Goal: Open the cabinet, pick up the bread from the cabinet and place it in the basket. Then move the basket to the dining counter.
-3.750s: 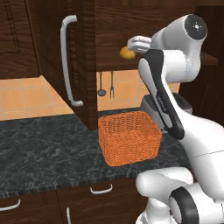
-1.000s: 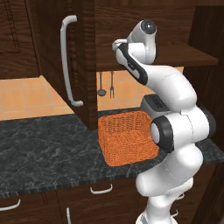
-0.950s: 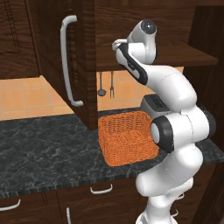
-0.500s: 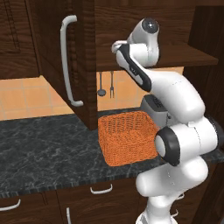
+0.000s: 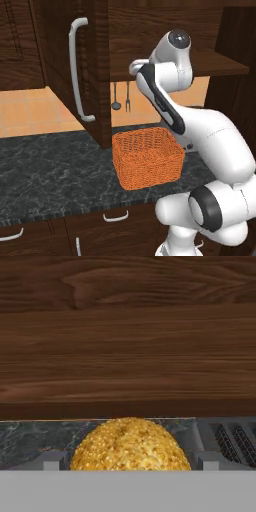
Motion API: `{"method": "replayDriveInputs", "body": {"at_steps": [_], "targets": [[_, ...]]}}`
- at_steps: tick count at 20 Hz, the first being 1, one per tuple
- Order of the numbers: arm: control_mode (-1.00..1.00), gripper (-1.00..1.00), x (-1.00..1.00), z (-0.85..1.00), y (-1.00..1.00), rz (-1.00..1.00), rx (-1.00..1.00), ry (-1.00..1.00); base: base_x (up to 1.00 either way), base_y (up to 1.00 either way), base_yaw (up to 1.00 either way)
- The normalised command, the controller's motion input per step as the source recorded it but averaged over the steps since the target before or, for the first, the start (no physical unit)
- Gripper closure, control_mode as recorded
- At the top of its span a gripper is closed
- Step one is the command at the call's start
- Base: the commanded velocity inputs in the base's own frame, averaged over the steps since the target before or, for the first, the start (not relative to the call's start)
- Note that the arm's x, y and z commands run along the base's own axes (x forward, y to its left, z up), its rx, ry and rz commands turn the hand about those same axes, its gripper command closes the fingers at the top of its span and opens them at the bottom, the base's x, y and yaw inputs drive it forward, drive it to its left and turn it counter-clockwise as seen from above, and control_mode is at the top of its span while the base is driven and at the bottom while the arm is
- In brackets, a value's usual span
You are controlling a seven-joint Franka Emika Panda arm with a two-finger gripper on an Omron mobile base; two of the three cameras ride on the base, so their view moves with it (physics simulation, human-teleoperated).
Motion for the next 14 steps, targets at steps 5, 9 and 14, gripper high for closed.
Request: {"method": "replayDriveInputs", "body": {"at_steps": [5,9,14], "targets": [[-1.0,1.0,-1.0,-0.69,0.0,-0.03,0.01,0.33,0.0,0.0,0.0],[-1.0,1.0,-0.39,-1.0,0.0,-0.01,0.0,0.27,0.0,0.0,0.0],[-1.0,1.0,-0.01,-1.0,-0.03,0.0,0.0,0.19,0.0,0.0,0.0]]}}
